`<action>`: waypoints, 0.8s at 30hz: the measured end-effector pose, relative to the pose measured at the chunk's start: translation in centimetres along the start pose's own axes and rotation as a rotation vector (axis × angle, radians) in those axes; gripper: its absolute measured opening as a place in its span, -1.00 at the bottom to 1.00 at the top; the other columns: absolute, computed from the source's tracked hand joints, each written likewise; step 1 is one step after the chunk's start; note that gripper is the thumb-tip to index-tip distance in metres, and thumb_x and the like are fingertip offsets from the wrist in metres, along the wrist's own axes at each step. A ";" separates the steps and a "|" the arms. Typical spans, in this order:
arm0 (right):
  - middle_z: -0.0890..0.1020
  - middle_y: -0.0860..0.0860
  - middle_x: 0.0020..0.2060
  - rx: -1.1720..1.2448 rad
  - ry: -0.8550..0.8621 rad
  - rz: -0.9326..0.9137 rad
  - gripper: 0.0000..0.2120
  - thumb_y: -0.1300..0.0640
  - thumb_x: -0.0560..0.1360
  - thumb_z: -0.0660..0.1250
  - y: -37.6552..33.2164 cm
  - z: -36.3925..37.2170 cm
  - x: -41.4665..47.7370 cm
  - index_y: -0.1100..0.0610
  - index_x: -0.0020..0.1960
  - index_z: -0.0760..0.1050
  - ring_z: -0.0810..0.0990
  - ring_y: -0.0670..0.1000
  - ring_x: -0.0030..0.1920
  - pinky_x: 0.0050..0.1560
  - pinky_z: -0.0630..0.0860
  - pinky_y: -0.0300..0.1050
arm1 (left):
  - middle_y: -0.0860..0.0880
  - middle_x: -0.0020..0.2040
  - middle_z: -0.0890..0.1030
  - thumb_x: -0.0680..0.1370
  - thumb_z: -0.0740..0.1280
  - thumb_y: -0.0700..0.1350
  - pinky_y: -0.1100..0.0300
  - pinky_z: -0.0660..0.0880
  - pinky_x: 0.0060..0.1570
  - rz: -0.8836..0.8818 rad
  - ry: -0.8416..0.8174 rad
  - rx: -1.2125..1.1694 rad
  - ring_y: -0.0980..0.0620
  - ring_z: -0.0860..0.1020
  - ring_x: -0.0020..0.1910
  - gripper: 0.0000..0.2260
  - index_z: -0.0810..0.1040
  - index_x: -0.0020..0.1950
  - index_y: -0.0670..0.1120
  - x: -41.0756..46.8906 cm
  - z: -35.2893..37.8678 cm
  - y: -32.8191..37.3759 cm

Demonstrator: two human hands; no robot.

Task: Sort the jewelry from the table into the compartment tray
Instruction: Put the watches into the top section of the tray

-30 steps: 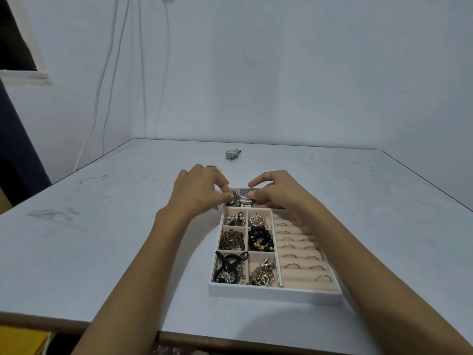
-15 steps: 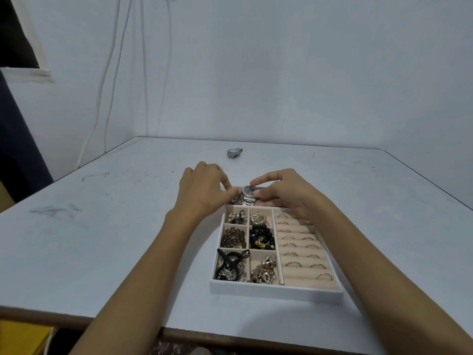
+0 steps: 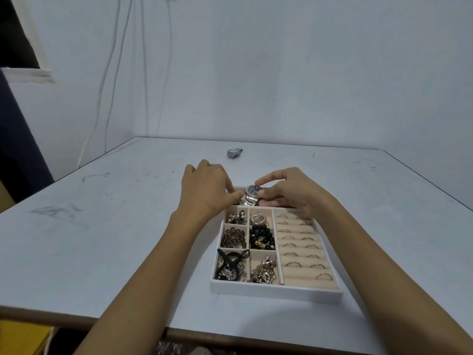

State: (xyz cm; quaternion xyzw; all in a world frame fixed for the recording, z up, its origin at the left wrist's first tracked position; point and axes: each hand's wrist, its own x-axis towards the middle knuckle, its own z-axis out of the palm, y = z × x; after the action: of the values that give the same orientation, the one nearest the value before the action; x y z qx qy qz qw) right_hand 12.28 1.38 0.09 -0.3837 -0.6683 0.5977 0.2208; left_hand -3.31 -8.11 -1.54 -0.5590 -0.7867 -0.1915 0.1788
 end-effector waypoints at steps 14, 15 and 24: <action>0.69 0.27 -0.13 -0.036 0.016 -0.023 -0.76 0.44 0.42 0.39 0.3 0.0 0.0 0.24 0.05 0.59 0.67 0.03 -0.36 -0.31 0.63 -0.25 | 0.09 0.02 0.59 0.40 0.36 0.23 0.13 0.17 0.00 -0.121 -0.009 -0.167 0.02 0.43 0.12 -0.68 0.65 -0.24 -0.02 0.3 0.6 0.2; 0.69 0.27 -0.12 -0.042 0.015 -0.027 -0.76 0.44 0.42 0.40 0.3 0.0 0.0 0.24 0.05 0.59 0.67 0.03 -0.35 -0.30 0.64 -0.25 | 0.09 0.03 0.59 0.41 0.34 0.22 0.12 0.18 0.01 -0.095 -0.004 -0.141 0.03 0.43 0.12 -0.68 0.65 -0.23 -0.02 0.3 0.7 0.2; 0.69 0.27 -0.12 -0.096 0.017 -0.036 -0.77 0.41 0.43 0.40 0.3 0.0 0.0 0.21 0.05 0.58 0.65 0.05 -0.31 -0.28 0.62 -0.24 | 0.10 0.06 0.58 0.47 0.30 0.13 0.09 0.21 0.09 -0.026 -0.001 -0.114 0.03 0.41 0.15 -0.72 0.66 -0.19 -0.05 0.3 1.1 0.0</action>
State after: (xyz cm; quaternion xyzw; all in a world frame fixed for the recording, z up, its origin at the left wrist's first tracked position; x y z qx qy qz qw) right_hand 12.34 1.38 -0.25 -0.3868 -0.7013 0.5576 0.2184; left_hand -3.47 -7.34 -2.32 -0.5580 -0.7819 -0.2379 0.1437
